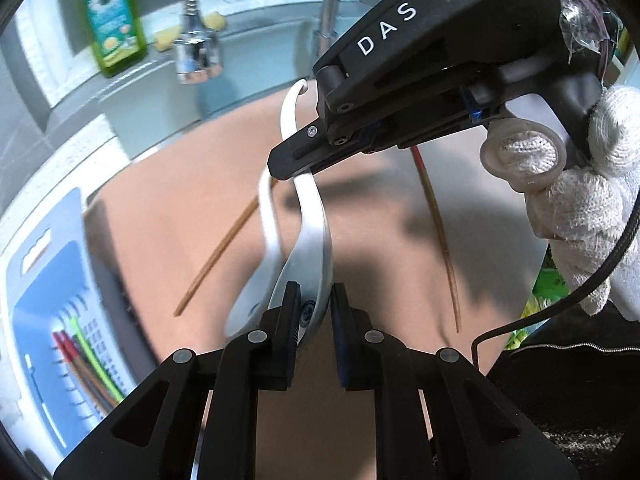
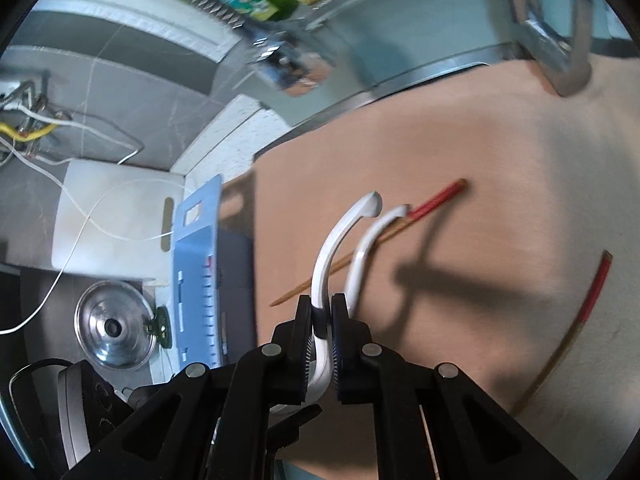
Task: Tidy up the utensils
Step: 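Lift the white spoon and carry it over the blue basket with both tools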
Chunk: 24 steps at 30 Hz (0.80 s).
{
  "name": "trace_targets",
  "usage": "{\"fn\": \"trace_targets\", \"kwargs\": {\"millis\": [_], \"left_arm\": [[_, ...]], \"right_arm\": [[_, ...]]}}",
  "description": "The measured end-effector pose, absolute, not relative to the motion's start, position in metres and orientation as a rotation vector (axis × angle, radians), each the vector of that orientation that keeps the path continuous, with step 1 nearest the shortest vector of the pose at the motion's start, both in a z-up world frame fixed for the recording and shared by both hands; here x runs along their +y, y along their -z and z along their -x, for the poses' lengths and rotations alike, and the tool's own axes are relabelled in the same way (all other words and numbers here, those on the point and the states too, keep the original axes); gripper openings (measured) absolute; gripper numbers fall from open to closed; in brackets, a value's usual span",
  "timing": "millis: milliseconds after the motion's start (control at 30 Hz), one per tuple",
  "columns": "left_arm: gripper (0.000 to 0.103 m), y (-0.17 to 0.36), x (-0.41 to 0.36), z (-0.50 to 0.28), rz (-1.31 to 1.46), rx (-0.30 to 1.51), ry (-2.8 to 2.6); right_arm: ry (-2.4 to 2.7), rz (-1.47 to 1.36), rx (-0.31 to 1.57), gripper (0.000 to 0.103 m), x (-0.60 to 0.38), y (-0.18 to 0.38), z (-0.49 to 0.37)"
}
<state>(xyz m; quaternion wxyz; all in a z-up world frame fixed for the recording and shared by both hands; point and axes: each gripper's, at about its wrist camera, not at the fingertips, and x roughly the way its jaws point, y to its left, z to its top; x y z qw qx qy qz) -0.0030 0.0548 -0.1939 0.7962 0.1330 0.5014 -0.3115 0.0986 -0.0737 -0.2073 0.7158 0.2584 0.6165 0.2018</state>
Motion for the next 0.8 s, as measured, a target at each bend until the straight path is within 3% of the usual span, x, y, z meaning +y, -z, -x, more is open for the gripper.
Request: {"fn": "trace_targets", "kwargs": {"millis": [333,800], "left_arm": [[0.014,0.17,0.119,0.017,-0.202,1.049,0.535],[0.014,0.188,0.203,0.039,-0.066,1.074,0.358]], "right_arm": [[-0.594,-0.486,1.377,0.009,0.001,0.182,-0.109],[-0.745,-0.356,1.445,0.009,0.114,0.187,-0.108]]}}
